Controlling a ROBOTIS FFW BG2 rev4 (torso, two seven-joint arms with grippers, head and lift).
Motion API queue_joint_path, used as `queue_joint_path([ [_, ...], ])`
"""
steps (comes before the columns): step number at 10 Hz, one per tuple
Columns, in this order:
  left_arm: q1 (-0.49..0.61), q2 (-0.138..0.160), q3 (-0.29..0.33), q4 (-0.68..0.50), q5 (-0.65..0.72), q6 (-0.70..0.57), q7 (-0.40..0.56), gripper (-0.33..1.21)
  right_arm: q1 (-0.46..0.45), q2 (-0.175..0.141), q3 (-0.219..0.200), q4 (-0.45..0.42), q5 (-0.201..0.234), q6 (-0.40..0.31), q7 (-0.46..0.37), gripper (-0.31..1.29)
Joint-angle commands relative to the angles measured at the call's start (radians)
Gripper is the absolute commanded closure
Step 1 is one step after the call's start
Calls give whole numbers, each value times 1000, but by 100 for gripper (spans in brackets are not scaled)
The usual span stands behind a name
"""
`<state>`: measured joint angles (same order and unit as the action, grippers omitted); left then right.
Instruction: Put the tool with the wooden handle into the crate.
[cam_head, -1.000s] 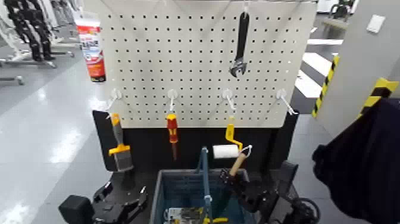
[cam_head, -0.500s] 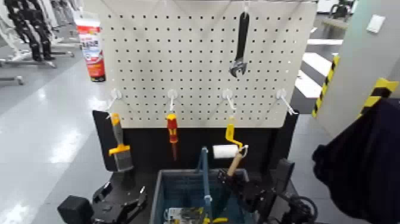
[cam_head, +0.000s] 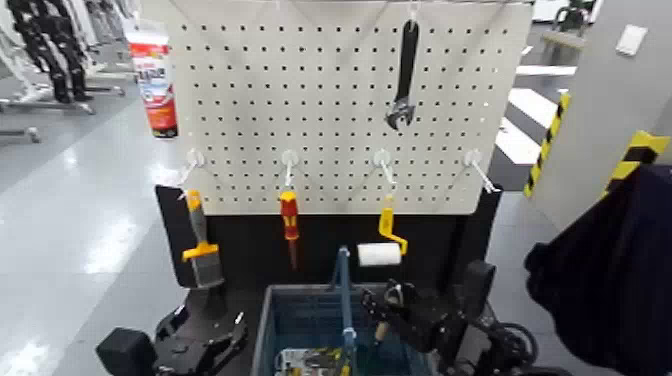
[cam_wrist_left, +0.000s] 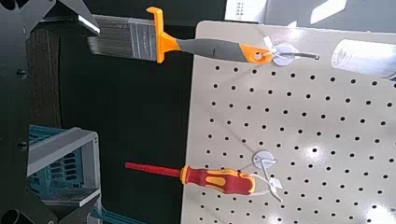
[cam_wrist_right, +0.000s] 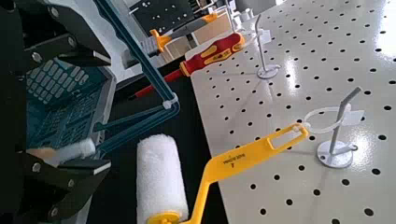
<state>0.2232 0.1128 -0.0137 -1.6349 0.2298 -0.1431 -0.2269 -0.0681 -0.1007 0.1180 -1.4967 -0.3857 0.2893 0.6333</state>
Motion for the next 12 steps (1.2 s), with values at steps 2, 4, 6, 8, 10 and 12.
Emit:
queue_joint_path([
  [2,1,1,-3,0,3,0,1,10,14,-4,-18,-82,68,50,-1,13],
  [4,1,1,-3,0,3,0,1,10,28,-4,-32,-117,73,53,-1,13],
  [6,-1,1,-6,0,3,5,0,10,62,2,-57,-175,82,64,-20,13],
  [8,1,1,-8,0,3,7,1,10,113,16,-80,-241,114,48,-76,13],
  [10,-1,2,-8,0,5,7,0,10,183,39,-96,-318,172,14,-165,13],
  [12,-1,4,-9,0,5,10,0,10,246,53,-109,-361,220,-47,-234,13],
])
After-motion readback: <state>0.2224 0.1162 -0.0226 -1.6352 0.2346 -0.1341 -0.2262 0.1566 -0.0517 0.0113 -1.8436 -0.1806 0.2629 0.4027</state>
